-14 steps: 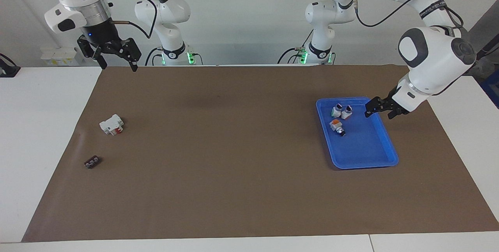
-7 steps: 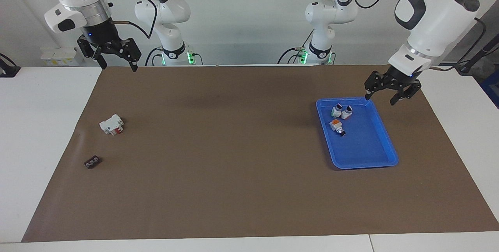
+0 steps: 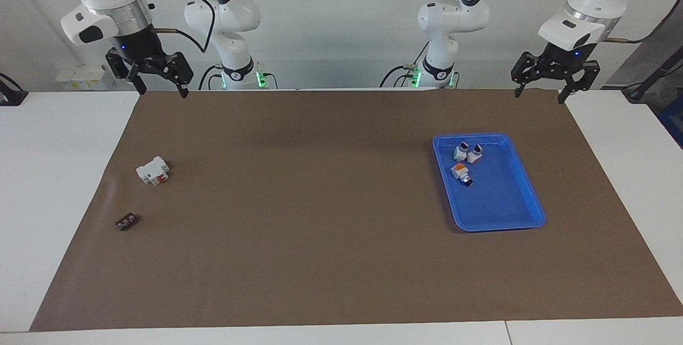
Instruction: Turn and place switch with both arms
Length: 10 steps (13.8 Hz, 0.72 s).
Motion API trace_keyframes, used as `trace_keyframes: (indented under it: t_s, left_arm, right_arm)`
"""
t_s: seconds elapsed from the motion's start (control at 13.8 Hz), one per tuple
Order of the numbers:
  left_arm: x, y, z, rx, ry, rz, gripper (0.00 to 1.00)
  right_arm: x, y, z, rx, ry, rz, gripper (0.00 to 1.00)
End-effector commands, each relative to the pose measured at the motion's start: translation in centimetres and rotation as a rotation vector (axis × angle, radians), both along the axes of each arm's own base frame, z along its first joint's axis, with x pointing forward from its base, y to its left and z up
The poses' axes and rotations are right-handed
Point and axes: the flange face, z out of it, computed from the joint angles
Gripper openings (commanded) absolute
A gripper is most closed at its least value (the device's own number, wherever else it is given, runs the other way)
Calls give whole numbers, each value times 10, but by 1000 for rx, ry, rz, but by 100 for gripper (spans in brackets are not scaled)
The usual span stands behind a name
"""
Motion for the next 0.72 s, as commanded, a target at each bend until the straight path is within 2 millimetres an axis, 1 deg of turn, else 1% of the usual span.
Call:
trace_keyframes:
  t_s: [0.0, 0.07, 0.14, 0.29, 0.43, 0.58, 0.65]
  left_arm:
    - [-2, 3, 22, 11, 14, 21, 100]
    - [1, 1, 27, 2, 23, 49, 100]
    - [3, 0, 27, -27, 37, 86, 100]
    - [0, -1, 30, -47, 37, 132, 100]
    - [-6, 3, 29, -38, 56, 139, 100]
    - [-8, -2, 28, -20, 54, 126, 100]
    - [-9, 2, 25, -17, 60, 132, 100]
  right_arm:
    - [-5, -2, 4, -2, 7, 17, 100]
    - [-5, -2, 4, -2, 7, 17, 100]
    - [-5, -2, 4, -2, 7, 17, 100]
    - [-5, -2, 4, -2, 7, 17, 100]
    - [-5, -2, 4, -2, 7, 17, 100]
    - [-5, -2, 4, -2, 7, 17, 100]
    - [-5, -2, 4, -2, 7, 17, 100]
